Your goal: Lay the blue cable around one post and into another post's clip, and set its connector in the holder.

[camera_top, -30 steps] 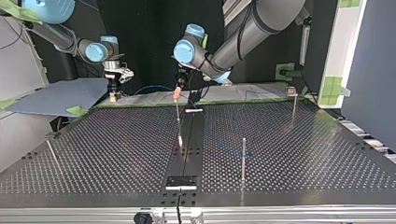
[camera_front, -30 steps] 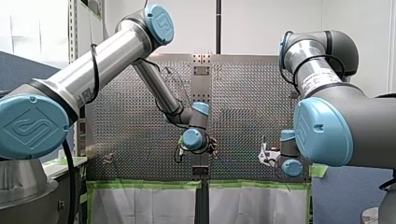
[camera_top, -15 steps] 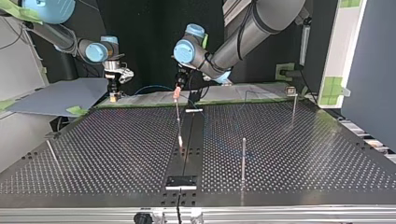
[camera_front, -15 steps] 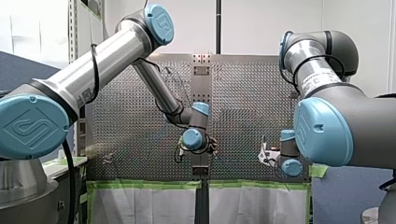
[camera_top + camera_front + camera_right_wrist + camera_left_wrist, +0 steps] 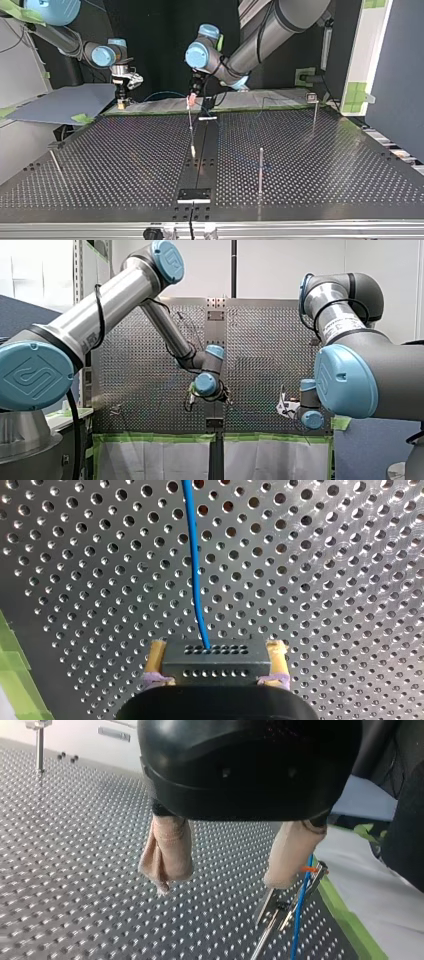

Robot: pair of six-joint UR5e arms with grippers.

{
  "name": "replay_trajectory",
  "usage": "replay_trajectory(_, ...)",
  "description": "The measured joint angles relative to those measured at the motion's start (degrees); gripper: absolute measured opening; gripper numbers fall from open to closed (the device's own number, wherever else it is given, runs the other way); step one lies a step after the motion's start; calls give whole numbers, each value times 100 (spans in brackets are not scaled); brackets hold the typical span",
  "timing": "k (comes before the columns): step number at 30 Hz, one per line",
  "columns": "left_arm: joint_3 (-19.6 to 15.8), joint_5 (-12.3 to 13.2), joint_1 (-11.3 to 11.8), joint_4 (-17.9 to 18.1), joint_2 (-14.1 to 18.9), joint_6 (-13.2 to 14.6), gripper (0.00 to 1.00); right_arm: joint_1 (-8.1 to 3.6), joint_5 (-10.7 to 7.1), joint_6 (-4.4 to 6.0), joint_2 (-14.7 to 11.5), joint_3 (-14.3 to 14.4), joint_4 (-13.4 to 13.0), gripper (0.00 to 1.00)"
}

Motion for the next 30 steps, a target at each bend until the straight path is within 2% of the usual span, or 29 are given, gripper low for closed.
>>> replay_trajectory(8, -309, -190, 61, 23, 415, -132, 100, 3, -3, 37, 0, -1, 2, 0)
replay_trajectory(18, -861, -702, 120, -313, 982, -674, 100, 15, 20, 40, 0, 1, 61, 0)
replay_trajectory(22, -1072, -737, 129, -342, 1204, -896, 100, 12, 22, 31, 0, 0, 89, 0)
replay_trajectory(30, -1179, -1041, 200, -377, 1620, -1313, 100, -5, 16, 22, 2, 1, 92, 0)
